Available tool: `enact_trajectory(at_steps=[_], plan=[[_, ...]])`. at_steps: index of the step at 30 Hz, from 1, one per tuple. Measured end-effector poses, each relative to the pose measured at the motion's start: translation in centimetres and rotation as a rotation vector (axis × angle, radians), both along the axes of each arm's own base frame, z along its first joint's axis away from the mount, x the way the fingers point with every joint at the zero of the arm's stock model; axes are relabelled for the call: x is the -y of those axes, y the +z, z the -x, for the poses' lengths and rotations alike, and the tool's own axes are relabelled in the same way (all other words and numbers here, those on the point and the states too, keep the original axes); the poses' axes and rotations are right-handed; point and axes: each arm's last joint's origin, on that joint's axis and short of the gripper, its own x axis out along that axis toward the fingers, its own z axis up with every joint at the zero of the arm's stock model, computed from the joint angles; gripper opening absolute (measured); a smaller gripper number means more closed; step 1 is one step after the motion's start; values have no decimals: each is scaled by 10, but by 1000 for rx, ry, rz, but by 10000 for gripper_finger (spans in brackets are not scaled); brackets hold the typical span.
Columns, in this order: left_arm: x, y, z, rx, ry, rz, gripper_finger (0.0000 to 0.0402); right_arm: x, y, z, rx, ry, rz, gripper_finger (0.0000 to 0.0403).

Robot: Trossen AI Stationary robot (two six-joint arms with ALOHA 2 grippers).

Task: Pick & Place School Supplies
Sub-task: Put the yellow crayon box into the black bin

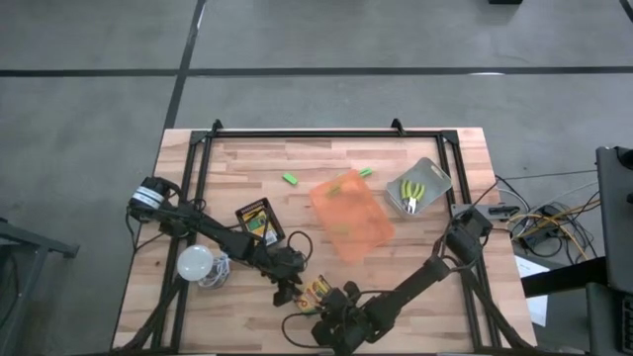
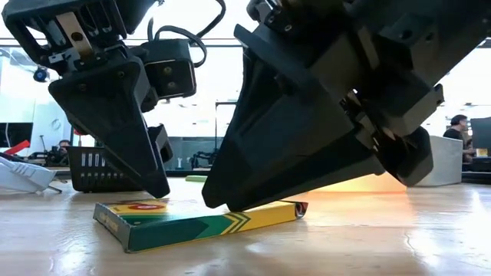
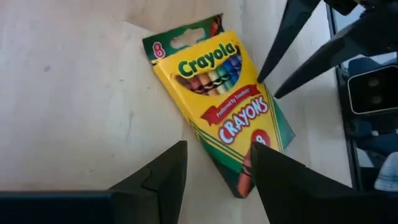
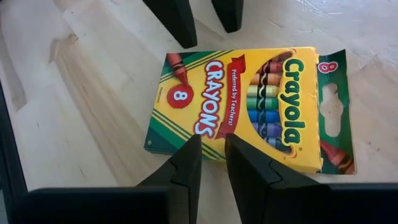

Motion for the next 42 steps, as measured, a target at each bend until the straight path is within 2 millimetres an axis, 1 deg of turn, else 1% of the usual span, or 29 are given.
enact_trajectory(at_steps=[7, 20, 28, 33, 36, 39, 42], plan=[[0, 0, 0, -15, 7, 27, 181, -1, -6, 6, -11, -8, -17, 79], [1, 0, 0, -18, 18, 40, 181, -2, -11, 11, -29, -5, -18, 64], [3, 7, -5, 60, 22, 89, 181, -3, -13, 12, -42, 4, -20, 63], [3, 8, -6, 66, 13, 99, 181, -2, -13, 12, -41, 2, -23, 61], [3, 5, -7, 64, 11, 99, 181, -2, -12, 12, -39, 0, -25, 64], [4, -5, -8, 42, 13, 93, 181, -2, -12, 11, -35, -1, -25, 66], [5, -13, -11, 29, 23, 111, 181, -3, -12, 10, 13, -24, -3, 63]])
